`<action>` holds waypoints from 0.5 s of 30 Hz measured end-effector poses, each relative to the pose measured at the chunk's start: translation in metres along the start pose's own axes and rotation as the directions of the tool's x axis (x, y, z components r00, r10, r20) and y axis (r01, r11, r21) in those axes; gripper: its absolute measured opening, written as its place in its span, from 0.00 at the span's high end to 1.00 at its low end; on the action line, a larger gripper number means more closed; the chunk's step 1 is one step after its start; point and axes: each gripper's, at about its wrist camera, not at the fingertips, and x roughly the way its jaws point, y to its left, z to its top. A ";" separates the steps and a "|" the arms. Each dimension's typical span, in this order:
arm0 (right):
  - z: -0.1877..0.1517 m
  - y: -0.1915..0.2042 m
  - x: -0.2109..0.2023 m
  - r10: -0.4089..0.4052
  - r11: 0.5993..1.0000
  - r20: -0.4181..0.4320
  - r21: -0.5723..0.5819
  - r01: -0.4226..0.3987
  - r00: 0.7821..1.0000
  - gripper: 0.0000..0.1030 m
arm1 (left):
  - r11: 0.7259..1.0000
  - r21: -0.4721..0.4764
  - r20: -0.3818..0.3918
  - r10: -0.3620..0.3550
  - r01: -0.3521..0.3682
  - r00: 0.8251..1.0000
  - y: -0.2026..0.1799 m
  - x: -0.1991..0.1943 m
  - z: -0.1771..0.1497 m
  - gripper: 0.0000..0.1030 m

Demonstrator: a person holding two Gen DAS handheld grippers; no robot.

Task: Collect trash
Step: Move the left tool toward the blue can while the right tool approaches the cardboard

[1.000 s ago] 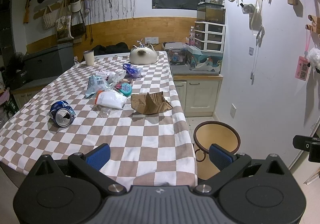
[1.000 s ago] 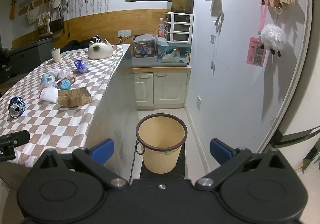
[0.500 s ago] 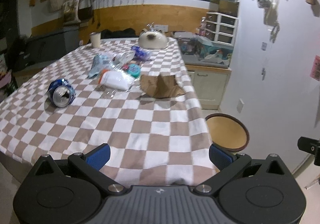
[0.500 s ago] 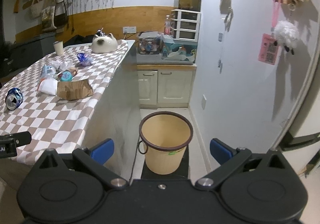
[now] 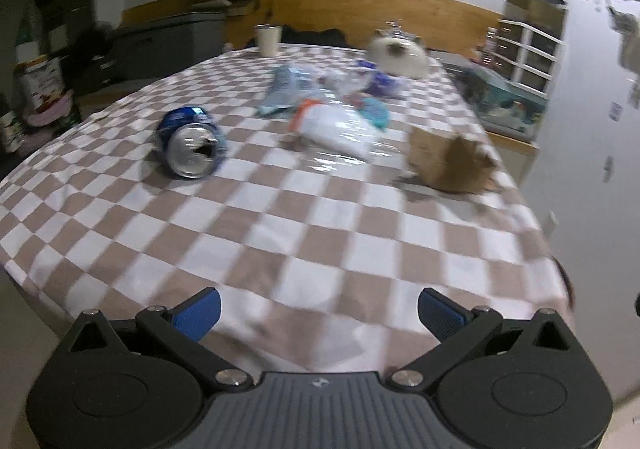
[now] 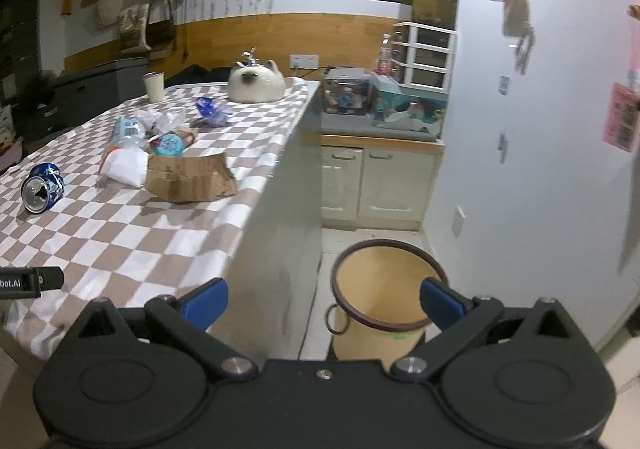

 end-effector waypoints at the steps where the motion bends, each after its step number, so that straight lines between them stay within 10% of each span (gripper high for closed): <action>1: 0.002 0.005 0.005 0.009 1.000 0.000 -0.002 -0.009 1.000 0.00 | 1.000 -0.010 0.000 0.015 -0.015 1.000 0.007 0.005 0.003 0.00; 15: 0.041 0.058 0.072 0.294 0.956 0.112 -0.022 -0.293 0.949 0.00 | 0.972 -0.125 -0.023 0.196 -0.197 0.980 0.095 0.065 0.027 0.00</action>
